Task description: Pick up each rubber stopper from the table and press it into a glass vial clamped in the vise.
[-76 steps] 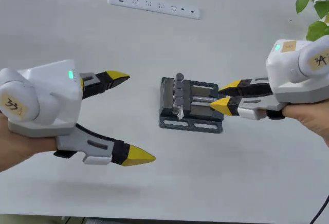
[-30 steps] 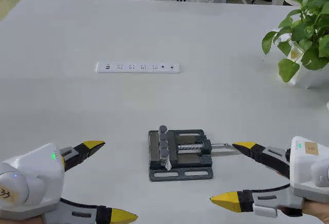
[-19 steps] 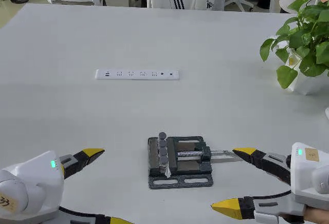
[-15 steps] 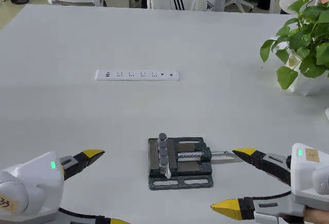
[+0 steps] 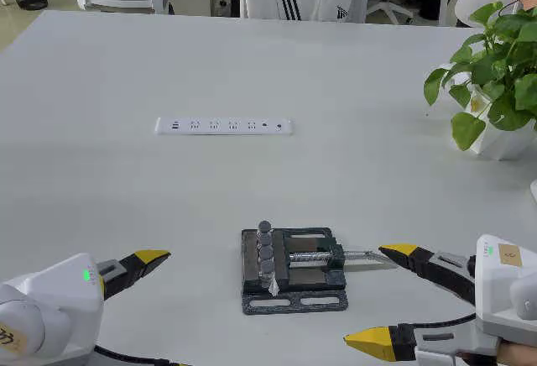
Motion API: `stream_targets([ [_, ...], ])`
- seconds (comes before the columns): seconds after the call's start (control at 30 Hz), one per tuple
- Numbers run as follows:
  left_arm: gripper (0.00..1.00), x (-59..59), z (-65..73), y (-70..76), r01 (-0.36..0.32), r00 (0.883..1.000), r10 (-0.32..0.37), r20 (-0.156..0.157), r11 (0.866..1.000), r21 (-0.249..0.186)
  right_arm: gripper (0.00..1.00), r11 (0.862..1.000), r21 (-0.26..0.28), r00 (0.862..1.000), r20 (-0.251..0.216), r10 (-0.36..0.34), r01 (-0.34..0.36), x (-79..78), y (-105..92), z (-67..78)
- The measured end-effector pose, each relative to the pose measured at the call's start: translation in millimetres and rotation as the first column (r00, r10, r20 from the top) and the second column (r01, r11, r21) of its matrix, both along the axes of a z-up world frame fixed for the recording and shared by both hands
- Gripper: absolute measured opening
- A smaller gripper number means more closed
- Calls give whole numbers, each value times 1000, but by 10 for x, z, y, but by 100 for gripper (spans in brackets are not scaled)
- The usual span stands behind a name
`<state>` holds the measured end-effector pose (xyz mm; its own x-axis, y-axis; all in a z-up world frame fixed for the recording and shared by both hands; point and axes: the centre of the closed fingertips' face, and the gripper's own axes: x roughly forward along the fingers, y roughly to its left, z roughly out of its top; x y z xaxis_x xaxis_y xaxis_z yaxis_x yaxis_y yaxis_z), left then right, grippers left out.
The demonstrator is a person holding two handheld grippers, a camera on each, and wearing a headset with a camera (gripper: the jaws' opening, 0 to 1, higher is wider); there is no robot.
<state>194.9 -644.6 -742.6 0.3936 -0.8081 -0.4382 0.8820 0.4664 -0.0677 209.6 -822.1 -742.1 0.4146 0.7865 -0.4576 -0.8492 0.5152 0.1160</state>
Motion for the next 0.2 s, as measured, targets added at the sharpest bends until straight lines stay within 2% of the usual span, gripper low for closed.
stream_targets([
  [0.2,99,-8,-7,-1,4,1000,-4,0,1000,3,86,1000,-2,1000,2,0,0,-4,-1,0],
])
